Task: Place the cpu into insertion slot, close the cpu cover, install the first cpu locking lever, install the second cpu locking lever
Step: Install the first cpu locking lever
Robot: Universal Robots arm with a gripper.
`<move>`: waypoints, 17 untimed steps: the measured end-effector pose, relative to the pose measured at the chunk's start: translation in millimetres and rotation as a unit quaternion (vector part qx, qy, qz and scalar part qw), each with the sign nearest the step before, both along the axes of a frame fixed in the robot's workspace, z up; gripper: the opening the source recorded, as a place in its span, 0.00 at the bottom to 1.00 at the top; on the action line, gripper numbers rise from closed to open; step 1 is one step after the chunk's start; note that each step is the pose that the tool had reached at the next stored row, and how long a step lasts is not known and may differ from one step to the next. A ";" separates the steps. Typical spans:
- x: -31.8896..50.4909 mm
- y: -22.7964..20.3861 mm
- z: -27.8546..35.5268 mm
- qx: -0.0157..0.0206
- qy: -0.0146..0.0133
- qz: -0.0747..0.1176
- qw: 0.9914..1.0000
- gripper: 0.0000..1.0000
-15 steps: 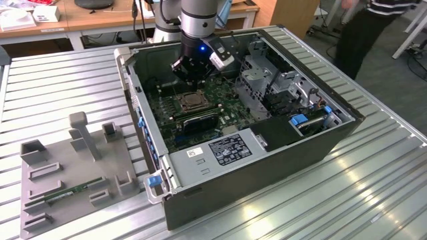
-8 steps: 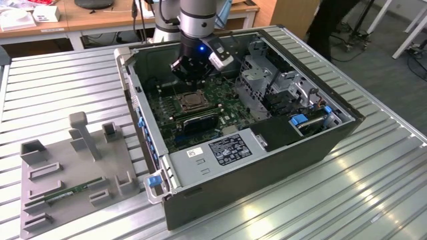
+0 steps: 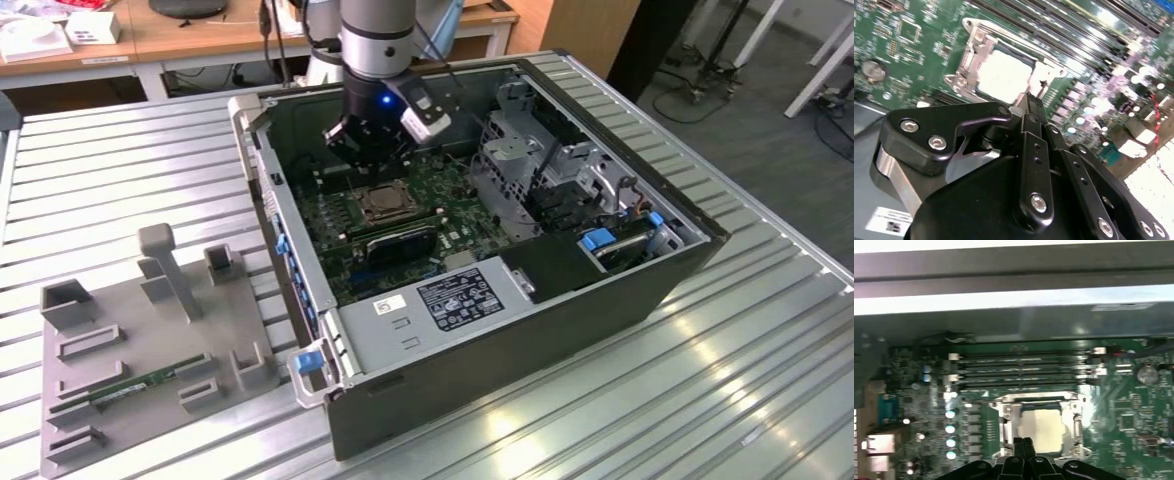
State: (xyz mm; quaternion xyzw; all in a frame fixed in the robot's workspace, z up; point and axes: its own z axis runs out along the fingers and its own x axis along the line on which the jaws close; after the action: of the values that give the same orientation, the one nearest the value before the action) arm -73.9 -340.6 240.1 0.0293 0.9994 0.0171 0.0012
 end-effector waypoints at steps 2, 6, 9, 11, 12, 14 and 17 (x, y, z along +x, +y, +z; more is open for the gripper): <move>-7.2 0.0 0.0 0.000 -0.001 0.000 1.000 0.11; -19.5 0.0 -0.1 0.000 -0.002 0.000 1.000 0.11; -28.7 0.0 -0.1 0.000 -0.003 0.000 1.000 0.11; -34.8 0.0 0.0 0.000 -0.004 0.000 1.000 0.11; -37.5 0.0 0.0 0.000 -0.004 0.000 1.000 0.11; -42.5 0.0 -0.1 0.000 -0.004 0.000 1.000 0.11; -46.5 0.0 -0.1 0.000 -0.005 0.000 1.000 0.11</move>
State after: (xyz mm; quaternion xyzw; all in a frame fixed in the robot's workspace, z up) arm -120.4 -340.6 240.0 0.0292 0.9994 0.0173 0.0060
